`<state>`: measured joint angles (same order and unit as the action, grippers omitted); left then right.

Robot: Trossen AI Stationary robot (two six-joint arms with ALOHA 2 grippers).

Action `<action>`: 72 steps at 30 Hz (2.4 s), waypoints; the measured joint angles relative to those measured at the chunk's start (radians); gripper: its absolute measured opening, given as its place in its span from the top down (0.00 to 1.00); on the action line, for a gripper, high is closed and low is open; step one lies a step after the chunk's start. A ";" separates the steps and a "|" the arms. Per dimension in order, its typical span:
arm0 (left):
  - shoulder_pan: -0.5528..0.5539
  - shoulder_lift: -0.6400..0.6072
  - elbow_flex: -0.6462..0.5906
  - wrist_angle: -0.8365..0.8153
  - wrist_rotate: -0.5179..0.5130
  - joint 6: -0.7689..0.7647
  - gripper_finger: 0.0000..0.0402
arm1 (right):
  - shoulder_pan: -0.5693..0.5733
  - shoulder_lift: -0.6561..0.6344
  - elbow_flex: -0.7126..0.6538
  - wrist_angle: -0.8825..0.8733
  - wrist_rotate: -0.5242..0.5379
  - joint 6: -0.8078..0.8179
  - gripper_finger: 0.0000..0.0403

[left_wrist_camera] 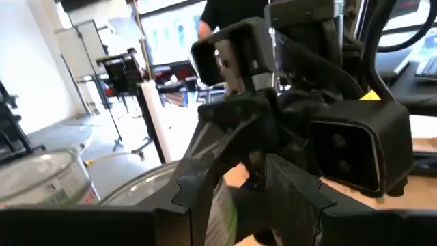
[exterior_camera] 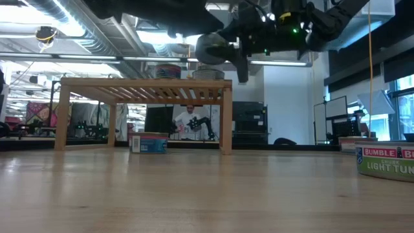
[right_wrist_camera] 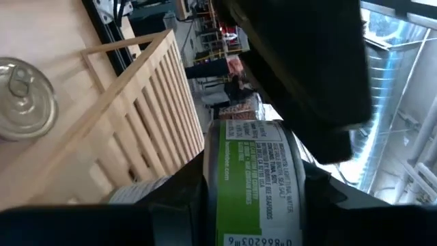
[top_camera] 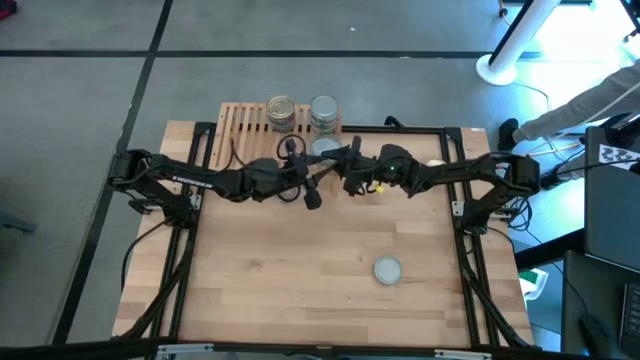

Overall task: Stack canned seafood by type on shelf
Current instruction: Stack the green tuna can on top of the bottom green tuna can on the shelf

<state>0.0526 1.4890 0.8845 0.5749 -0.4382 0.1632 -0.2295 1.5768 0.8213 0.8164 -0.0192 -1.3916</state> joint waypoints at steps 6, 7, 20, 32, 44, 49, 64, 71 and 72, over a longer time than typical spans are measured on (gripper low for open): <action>0.000 0.000 0.000 0.009 -0.011 0.030 0.68 | 0.000 0.000 0.103 -0.211 -0.006 0.101 0.65; 0.001 0.000 0.000 0.007 -0.017 0.030 0.68 | 0.000 0.000 0.109 -0.229 0.000 0.105 0.65; 0.002 -0.001 0.001 -0.102 -0.111 0.030 0.68 | -0.001 0.000 0.112 -0.291 0.042 0.107 0.65; 0.010 -0.002 0.002 -0.184 -0.231 0.071 0.68 | -0.021 0.027 0.114 -0.266 0.011 0.100 0.65; 0.019 -0.002 0.002 -0.194 -0.231 0.084 0.68 | -0.021 0.030 0.114 -0.258 0.008 0.102 0.65; 0.019 -0.002 0.002 -0.192 -0.231 0.102 0.68 | -0.021 0.029 0.116 -0.272 0.008 0.101 0.65; 0.023 0.003 -0.003 -0.206 -0.251 0.102 0.68 | -0.018 0.027 0.116 -0.286 -0.007 0.162 0.46; 0.022 0.002 -0.003 -0.204 -0.277 0.102 0.68 | -0.018 0.027 0.116 -0.284 0.001 0.160 0.40; 0.022 0.002 -0.003 -0.204 -0.277 0.102 0.68 | -0.018 0.027 0.116 -0.284 0.001 0.160 0.40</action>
<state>0.0746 1.4914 0.8818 0.3710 -0.7155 0.2653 -0.2478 1.6038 0.9371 0.5320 -0.0185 -1.2319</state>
